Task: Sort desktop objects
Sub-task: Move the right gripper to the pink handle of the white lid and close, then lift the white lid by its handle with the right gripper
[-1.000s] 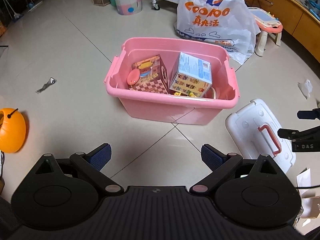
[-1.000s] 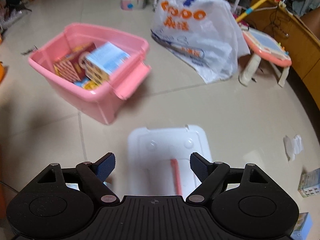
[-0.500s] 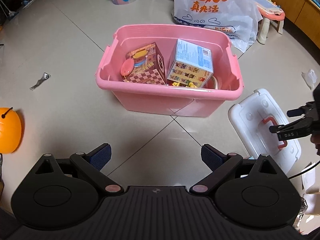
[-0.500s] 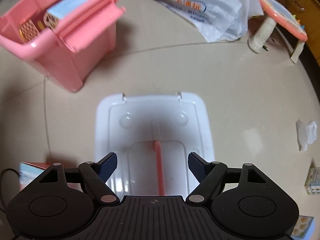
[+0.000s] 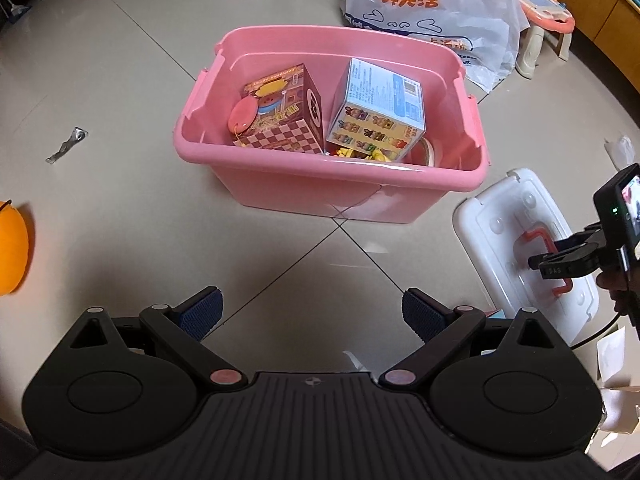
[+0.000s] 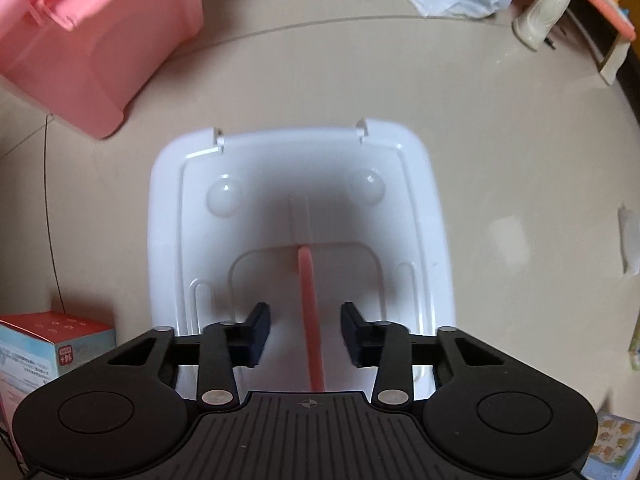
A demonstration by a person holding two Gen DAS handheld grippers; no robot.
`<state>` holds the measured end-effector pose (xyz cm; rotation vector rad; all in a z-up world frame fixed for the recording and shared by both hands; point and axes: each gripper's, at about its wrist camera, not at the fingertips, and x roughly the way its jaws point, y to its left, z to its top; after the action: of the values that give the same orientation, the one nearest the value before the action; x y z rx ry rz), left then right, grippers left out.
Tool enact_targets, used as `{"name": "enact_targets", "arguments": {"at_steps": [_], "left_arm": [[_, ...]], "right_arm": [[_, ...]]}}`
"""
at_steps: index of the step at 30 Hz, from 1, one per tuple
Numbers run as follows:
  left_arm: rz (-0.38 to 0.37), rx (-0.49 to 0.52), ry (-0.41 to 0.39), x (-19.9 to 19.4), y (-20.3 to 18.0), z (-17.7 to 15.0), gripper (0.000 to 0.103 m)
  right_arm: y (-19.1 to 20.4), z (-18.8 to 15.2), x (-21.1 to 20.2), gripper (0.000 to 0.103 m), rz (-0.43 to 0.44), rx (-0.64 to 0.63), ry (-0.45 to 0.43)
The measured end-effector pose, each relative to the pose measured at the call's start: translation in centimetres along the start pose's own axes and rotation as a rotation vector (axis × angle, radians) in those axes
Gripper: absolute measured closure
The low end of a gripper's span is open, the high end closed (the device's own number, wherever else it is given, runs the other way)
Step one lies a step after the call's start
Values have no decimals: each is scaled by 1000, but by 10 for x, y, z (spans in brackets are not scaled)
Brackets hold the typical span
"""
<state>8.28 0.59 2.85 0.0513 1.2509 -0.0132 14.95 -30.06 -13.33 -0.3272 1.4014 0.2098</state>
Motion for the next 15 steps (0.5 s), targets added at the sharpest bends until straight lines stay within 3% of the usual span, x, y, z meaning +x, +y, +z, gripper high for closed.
{"name": "enact_targets", "arguments": {"at_steps": [4,5,15], "left_arm": [[-6,-14,30,7,0,-1,4],[-6,-19,37,8,1,-1,4],[-10,-18,35,7,2,-2,4]], "right_arm": [[3,-1,4,88,-17,5,13],[3,-1,4,96,-26,3,14],[6,-11,-7,97,-53,7,-16]]}}
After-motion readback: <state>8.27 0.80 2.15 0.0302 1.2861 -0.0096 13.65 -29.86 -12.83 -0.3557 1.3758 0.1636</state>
